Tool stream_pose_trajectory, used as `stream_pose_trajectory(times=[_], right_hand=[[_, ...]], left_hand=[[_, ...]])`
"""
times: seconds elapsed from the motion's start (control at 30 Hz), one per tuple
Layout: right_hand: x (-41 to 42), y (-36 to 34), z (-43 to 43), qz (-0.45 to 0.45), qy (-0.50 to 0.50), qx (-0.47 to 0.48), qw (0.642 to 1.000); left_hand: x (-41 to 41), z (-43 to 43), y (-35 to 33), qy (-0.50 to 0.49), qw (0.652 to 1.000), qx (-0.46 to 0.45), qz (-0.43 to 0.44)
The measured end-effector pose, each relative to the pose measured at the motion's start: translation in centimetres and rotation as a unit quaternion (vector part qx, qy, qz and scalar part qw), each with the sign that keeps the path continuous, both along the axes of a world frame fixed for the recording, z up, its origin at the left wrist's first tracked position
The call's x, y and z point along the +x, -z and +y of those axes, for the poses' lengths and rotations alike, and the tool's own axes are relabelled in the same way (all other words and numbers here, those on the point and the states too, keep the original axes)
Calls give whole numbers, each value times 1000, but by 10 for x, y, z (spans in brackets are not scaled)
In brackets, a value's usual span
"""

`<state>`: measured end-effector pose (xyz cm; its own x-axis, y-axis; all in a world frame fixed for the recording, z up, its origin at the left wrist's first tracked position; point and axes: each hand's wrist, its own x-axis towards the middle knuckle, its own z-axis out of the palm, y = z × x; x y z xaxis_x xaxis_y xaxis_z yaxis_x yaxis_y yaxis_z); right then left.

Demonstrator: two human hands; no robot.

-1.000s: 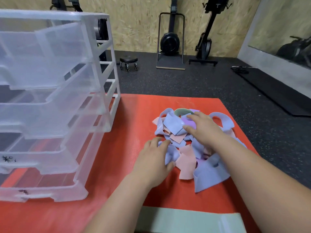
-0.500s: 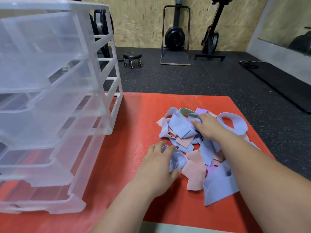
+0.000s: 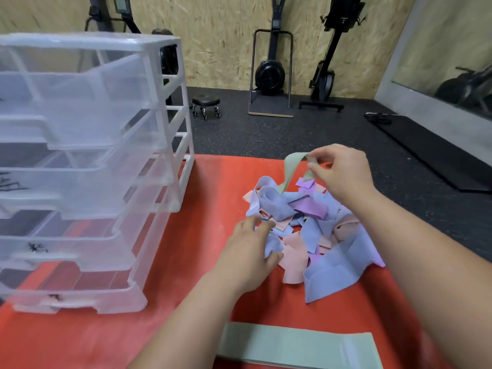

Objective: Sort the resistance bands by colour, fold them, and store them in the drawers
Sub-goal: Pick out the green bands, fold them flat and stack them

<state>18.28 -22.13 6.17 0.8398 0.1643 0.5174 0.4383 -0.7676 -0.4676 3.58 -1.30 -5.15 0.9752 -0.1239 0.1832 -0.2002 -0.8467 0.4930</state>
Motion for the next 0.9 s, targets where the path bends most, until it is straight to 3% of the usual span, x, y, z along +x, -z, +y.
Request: stream_pose_trajectory(times=[0.13,0.27,0.5,0.67,0.8,0.9], right_hand=[[-31,-28,-1,7,-13,48,999],[-63,-41,-4,84,-34,83,992],[-138,34,-14,240,-108,164,951],[-150,79,-16,213,-72,212,951],[-144,74,-23,266,-104,232,930],[-144,58,-22,238,-123,280,922]], left_hand=[[-5,-2,-10,-5,999,-42,-14],[-11,-8,-22,-8,991,-121,-49],[-19,-25,-25,31,980,-195,-17],[-19,-27,-9,46,984,-169,10],[-15,-23,-6,1,974,-227,1],[-9,-15,-3,-13,964,-265,13]])
